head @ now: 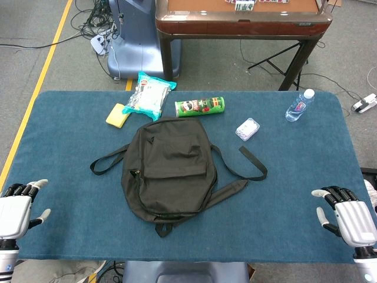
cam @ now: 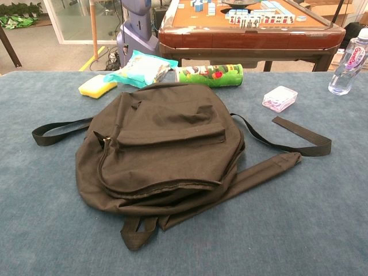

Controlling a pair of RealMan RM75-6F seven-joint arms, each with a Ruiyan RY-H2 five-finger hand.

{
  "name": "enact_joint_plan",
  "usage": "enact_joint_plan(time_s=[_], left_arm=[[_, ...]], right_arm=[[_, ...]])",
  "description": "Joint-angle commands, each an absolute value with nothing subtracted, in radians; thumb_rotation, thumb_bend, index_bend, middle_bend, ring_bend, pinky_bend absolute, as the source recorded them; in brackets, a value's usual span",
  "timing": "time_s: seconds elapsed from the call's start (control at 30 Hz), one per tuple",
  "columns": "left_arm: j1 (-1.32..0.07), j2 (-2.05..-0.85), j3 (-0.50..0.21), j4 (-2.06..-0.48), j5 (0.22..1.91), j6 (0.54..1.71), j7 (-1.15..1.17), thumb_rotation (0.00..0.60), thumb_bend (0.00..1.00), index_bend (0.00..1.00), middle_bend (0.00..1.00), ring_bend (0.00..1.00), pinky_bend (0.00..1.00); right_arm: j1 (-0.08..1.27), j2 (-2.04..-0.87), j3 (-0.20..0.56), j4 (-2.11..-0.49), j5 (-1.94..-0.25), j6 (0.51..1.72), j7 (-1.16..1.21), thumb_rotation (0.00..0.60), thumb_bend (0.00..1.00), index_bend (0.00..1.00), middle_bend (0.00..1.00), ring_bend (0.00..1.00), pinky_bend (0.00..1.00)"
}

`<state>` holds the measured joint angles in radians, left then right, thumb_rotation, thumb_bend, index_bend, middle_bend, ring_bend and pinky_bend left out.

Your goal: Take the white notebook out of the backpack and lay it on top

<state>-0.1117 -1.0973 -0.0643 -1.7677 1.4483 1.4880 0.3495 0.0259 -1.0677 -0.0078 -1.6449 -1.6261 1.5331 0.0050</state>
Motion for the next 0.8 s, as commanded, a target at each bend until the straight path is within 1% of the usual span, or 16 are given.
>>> enact_joint_plan(time_s=[0.03,0.37,0.53,0.7,0.8], left_arm=[[-0.115,-1.1,-0.065,-1.771,1.445,1.484,0.354,0.6,0.21,0.31,0.33,0.35,0.22],[-0.111,-1.09,-0.065,-1.783,1.447,1.495,0.348,0.6,0.21,0.31,0.33,0.35,0.22],[-0.106,-1.085,-0.064,-1.784,1.45,1.502,0.341,0.6,0.21,0.31,0.33,0.35,0.22],[-0.102,-1.078,-0.063,-1.784,1.455,1.509,0.331,0.6,0.21,0.31,0.33,0.35,0.22],[-0.102,-1.074,-0.063,-1.786,1.461,1.512,0.328,0.6,0.21,0.31,0.33,0.35,0.22]], right_arm=[[0.026,-1.068,-0.008,-1.645,-1.628,1.534,0.004,0.6,0.44,0.34,0.35,0.25,0.25],[0.03,-1.072,-0.012,-1.639,-1.647,1.536,0.016,0.6,0.44,0.34,0.35,0.25,0.25],[0.047,-1.073,-0.017,-1.644,-1.671,1.518,0.012,0.6,0.44,0.34,0.35,0.25,0.25],[0.084,-1.068,-0.021,-1.667,-1.709,1.477,-0.007,0.6,0.44,0.34,0.35,0.25,0.25],[0.125,-1.061,-0.025,-1.695,-1.734,1.42,-0.018,0.6,0.43,0.34,0.35,0.25,0.25]])
